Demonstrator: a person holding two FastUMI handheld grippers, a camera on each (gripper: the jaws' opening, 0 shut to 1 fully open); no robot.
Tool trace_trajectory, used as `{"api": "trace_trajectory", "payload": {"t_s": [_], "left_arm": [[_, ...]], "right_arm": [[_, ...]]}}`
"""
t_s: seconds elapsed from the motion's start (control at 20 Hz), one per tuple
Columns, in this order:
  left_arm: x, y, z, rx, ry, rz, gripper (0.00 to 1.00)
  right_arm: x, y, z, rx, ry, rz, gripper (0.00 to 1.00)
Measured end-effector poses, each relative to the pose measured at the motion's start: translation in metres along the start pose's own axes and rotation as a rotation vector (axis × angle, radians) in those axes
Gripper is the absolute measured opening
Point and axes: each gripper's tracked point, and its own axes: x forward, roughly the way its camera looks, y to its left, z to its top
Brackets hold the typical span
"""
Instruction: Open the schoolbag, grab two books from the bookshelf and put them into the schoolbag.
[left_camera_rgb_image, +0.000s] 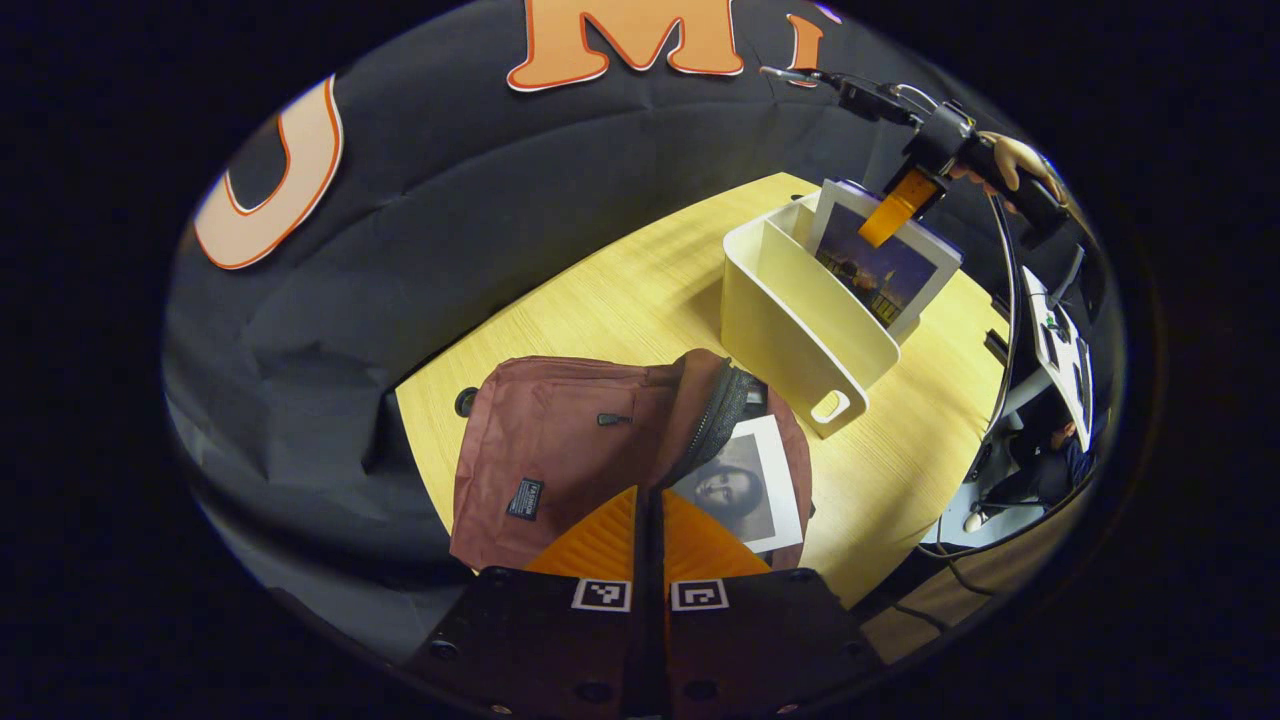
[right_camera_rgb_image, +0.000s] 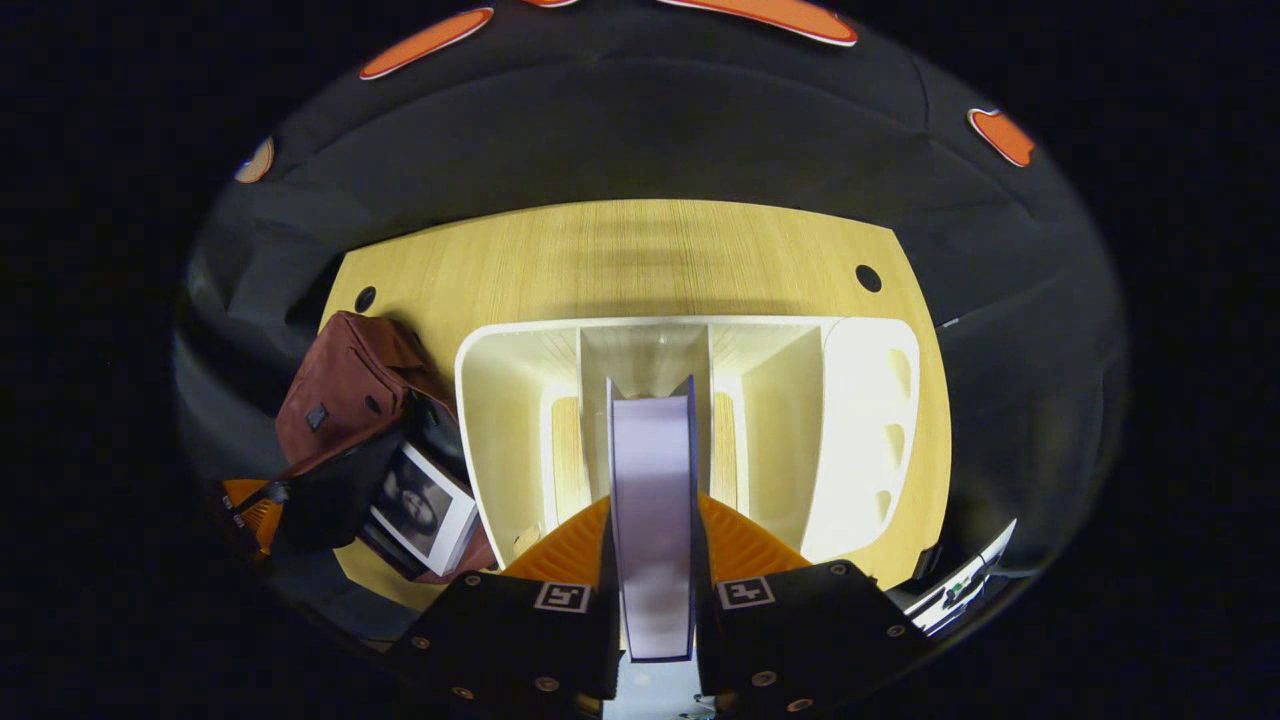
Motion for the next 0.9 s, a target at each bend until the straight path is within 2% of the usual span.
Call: {"api": "trace_trajectory", "payload": {"t_s": [0.45, 0.7, 0.9], "left_arm": [[0.006, -0.003, -0.003, 0.022, -0.004, -0.013, 0.01], [0.006, 0.0, -0.005, 0.024, -0.008, -0.007, 0.01], [0.001, 0.006, -0.003, 0.031, -0.012, 0.017, 0.01]], "right_arm": [[-0.135, -0.006, -0.002, 0.009, -0.207, 0.014, 0.31], [-0.182, 0.028, -0.037, 0.057, -0.268, 0.163, 0.31], [-0.177, 0.069, -0.07, 0.144, -0.288, 0.352, 0.31]]}}
